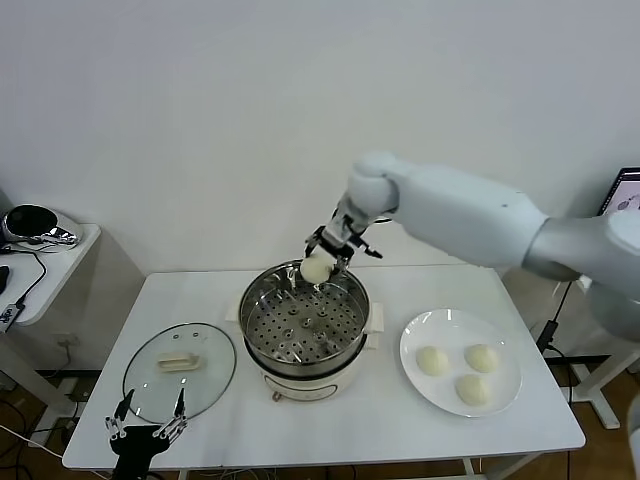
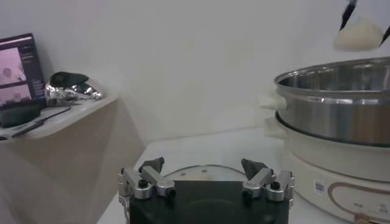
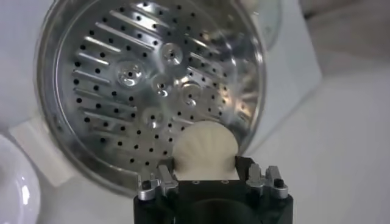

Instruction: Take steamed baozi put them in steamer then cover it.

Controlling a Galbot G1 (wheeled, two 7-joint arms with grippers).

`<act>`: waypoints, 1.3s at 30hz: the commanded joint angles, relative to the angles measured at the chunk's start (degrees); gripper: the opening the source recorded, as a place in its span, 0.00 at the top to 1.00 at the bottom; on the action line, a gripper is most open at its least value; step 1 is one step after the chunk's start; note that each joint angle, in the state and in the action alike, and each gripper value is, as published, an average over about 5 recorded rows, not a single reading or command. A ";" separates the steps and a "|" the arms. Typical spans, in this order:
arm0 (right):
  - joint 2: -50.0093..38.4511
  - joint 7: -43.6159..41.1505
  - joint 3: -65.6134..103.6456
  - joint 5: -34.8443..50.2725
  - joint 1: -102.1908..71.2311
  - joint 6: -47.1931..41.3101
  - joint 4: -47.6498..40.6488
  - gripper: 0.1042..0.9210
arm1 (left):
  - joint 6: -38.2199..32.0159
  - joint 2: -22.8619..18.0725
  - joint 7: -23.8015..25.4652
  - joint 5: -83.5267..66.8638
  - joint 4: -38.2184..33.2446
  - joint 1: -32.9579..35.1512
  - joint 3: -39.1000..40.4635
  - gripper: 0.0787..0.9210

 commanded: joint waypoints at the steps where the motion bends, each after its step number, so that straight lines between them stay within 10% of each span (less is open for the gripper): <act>1: 4.74 1.85 -2.31 -7.49 -1.98 7.75 -3.70 0.37 | -0.04 -0.06 -0.02 -0.05 -0.30 0.22 -0.28 0.12; 20: 8.44 6.62 1.14 -22.35 -6.27 16.27 -10.77 0.36 | -0.72 0.09 -0.08 -0.36 0.65 -0.14 -0.35 0.12; 27: 8.32 7.25 1.61 -21.69 -6.71 17.17 -11.60 0.19 | -0.69 0.15 -0.06 -0.41 0.48 -0.23 -0.46 0.12; 33: 4.68 5.16 0.02 -7.62 -1.13 10.78 -5.66 0.12 | -0.48 -0.01 -0.02 -0.32 -0.02 -0.12 -0.54 0.12; 39: -7.40 -0.68 -6.37 15.74 10.57 -19.29 15.43 0.12 | -0.08 0.15 0.10 -0.33 -0.91 -0.03 -0.77 0.12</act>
